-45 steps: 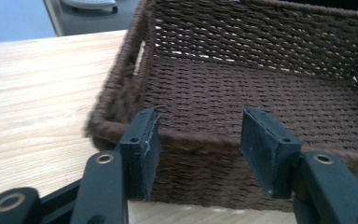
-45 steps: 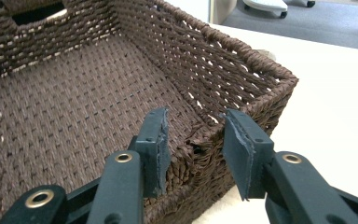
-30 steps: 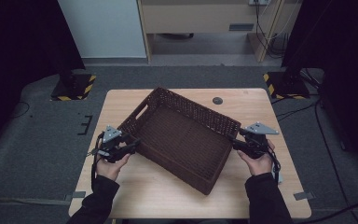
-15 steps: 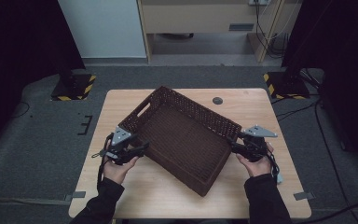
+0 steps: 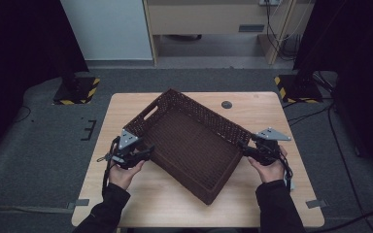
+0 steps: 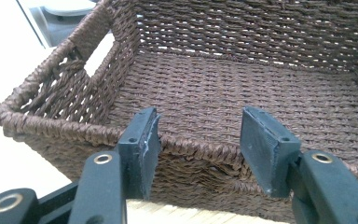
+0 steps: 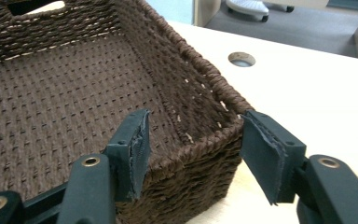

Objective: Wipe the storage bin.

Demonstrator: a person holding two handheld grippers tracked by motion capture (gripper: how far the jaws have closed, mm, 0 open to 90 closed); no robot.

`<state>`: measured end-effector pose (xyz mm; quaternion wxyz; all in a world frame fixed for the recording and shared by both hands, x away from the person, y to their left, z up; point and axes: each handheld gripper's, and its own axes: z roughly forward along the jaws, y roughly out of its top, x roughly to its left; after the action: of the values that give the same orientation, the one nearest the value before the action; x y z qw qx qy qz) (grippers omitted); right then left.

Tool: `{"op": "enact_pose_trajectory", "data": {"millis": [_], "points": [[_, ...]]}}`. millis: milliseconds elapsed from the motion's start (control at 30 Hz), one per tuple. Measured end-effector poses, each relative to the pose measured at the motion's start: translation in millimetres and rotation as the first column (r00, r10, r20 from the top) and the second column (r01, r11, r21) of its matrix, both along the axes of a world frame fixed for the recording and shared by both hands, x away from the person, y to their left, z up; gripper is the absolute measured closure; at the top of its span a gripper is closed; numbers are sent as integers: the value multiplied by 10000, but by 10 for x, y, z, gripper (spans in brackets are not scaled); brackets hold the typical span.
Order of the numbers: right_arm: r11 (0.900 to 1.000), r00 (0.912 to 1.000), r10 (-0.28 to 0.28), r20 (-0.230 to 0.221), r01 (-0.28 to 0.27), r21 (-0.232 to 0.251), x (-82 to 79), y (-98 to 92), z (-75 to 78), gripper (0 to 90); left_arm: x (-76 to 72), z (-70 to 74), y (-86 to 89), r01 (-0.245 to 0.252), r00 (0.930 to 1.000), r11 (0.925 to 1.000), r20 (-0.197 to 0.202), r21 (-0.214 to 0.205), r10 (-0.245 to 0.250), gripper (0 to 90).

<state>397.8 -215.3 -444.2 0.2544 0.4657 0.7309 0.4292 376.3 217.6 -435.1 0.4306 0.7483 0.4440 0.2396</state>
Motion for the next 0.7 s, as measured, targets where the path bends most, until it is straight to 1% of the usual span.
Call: {"op": "enact_pose_trajectory", "data": {"millis": [100,167,200,267,300,333,367,433,467,500,533,633,700], "points": [[9999,10000,-14,-83,13,-124,-19,15,5,427,-20,5,-8,-48,10000,10000,-48,-60,48,450],[10000,9999,-23,-151,22,-84,-30,11,10,430,-66,22,-41,167,9998,9996,-129,-248,-171,419],[10000,9998,1,-197,-3,-93,-43,9,13,430,-93,24,-69,277,9996,9993,-80,-258,-279,407],[10000,9998,-39,-177,38,-76,-71,18,14,429,-127,22,-137,431,9991,9990,-33,-118,-431,394],[10000,9999,-39,-164,38,-88,-81,19,14,429,-131,17,-165,455,9990,9990,-12,41,-455,392],[10000,9998,-59,-206,58,-56,-91,22,18,428,-135,11,-186,374,9993,9991,75,189,-376,375],[10000,9997,-15,-255,14,-34,-94,19,24,427,-135,6,-190,367,9993,9990,108,246,-370,378],[9999,9996,93,-269,-96,-131,-81,4,40,424,-119,2,-168,381,9993,9991,61,169,-382,383],[9999,9996,101,-277,-105,-137,-75,-1,48,422,-101,1,-147,413,9991,9991,-40,39,-413,386],[9997,9999,39,-164,-43,-231,-63,-13,63,422,-94,1,-140,429,9991,9991,-67,-10,-429,388],[9996,10000,-36,-8,35,-272,-55,-21,70,422,-84,2,-135,405,9992,9992,-48,56,-405,406],[9996,9995,-160,288,167,-244,-22,-66,90,423,-53,3,-124,395,9992,9991,-43,147,-395,408],[9994,9992,-198,361,209,-288,10,-83,76,426,-32,-5,-110,333,9994,9994,-29,111,-333,407]]}}
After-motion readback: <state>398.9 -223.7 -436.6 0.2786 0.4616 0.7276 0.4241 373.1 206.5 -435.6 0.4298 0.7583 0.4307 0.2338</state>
